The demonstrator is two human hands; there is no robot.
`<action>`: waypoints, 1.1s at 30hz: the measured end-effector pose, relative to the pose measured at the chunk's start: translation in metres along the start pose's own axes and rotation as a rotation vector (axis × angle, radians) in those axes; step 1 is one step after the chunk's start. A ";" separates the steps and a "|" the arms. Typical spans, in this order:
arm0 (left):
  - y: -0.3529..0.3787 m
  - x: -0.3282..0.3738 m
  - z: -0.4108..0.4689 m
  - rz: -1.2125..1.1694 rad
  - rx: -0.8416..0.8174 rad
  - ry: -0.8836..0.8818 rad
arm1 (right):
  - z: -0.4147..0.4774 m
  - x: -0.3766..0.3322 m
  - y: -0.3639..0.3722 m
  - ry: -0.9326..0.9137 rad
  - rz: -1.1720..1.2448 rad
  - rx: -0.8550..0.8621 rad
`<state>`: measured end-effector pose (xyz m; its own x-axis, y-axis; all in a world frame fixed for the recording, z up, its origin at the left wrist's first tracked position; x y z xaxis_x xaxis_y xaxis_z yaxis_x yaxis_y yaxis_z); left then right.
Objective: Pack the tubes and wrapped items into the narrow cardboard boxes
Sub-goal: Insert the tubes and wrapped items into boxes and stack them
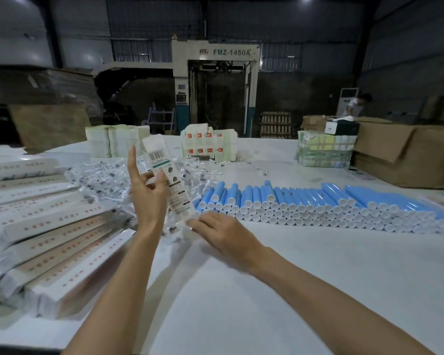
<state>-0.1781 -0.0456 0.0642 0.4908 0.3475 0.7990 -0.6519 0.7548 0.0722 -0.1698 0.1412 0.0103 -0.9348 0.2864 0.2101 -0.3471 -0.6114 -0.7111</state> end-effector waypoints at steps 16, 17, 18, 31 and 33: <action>0.119 0.029 -0.073 -0.059 -0.708 -0.026 | -0.097 0.112 -0.133 0.998 0.786 1.226; 0.124 0.032 -0.075 -0.049 -0.709 -0.017 | -0.097 0.114 -0.136 0.987 0.798 1.245; 0.129 0.033 -0.079 -0.038 -0.707 -0.006 | -0.097 0.115 -0.140 0.970 0.798 1.252; 0.136 0.025 -0.102 -0.045 -0.741 0.059 | -0.031 0.093 -0.162 0.721 0.458 0.874; 0.136 0.025 -0.101 -0.045 -0.739 0.066 | -0.022 0.095 -0.160 0.733 0.395 0.773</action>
<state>-0.1958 0.1218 0.0331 0.5571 0.3224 0.7653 -0.0829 0.9385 -0.3351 -0.2016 0.2829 0.1291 -0.8082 0.1796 -0.5609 -0.2282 -0.9735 0.0172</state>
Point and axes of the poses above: each hand's wrist, its own z-axis towards the middle knuckle, its own y-axis out of the palm, x = y × z, the point moved 5 cm from there along z, towards the middle knuckle, and after that the axes turned 10 degrees about z, right-handed, at the moved point
